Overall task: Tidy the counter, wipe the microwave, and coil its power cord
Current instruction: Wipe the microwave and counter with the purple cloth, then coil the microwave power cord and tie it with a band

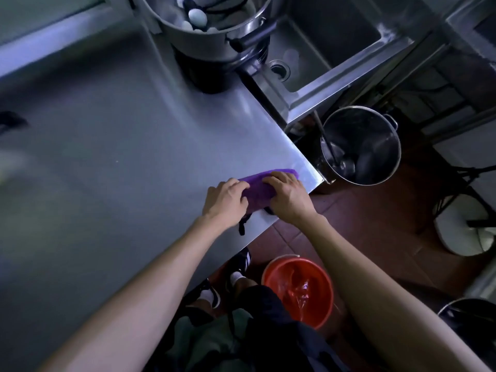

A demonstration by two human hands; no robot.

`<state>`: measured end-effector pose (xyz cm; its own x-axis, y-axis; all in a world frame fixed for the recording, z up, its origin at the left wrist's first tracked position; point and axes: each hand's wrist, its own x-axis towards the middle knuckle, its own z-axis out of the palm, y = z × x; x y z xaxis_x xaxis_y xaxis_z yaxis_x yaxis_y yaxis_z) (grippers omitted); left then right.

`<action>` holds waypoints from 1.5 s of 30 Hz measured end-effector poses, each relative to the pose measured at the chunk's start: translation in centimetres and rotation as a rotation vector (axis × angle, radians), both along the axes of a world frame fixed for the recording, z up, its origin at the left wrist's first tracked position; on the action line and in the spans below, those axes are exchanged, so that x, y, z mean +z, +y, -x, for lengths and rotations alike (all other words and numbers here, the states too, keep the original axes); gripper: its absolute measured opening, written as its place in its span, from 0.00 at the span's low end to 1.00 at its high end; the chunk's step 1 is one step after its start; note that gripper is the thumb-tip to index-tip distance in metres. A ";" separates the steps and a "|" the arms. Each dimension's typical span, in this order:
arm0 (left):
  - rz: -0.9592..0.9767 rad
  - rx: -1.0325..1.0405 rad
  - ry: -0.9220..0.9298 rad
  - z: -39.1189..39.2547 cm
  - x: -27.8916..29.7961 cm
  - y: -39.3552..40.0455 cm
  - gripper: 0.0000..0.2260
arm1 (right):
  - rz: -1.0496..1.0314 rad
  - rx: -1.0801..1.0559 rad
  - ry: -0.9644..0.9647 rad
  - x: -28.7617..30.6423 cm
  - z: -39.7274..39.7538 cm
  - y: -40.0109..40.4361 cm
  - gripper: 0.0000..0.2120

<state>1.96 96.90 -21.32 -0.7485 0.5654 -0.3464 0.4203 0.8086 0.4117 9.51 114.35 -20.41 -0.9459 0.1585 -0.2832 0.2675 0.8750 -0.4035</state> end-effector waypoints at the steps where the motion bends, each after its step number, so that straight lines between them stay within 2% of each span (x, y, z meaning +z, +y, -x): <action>1: 0.024 0.001 0.005 0.3 0.0 -0.1 0.15 | 0.018 0.011 0.017 0.0 0.4 -0.2 0.26; 5: 0.070 0.048 0.036 1.2 0.2 -1.7 0.15 | 0.047 0.064 0.035 0.1 2.8 -1.6 0.21; 12: 0.179 0.211 0.060 2.6 2.2 -8.7 0.16 | 0.082 0.249 -0.036 0.3 7.6 -6.3 0.22; 21: 0.198 0.459 0.097 2.8 5.7 -21.8 0.17 | 0.038 0.549 -0.168 2.4 12.7 -18.2 0.22; 25: 0.216 0.536 0.087 2.1 5.9 -28.6 0.17 | 0.014 0.631 -0.165 3.4 13.6 -24.4 0.22; 37: 0.109 0.634 0.079 3.3 4.8 -49.2 0.17 | -0.126 0.686 -0.179 5.5 15.4 -42.8 0.23; 45: 0.065 0.617 0.049 7.4 3.9 -55.7 0.18 | -0.187 0.678 -0.156 5.6 18.5 -49.4 0.24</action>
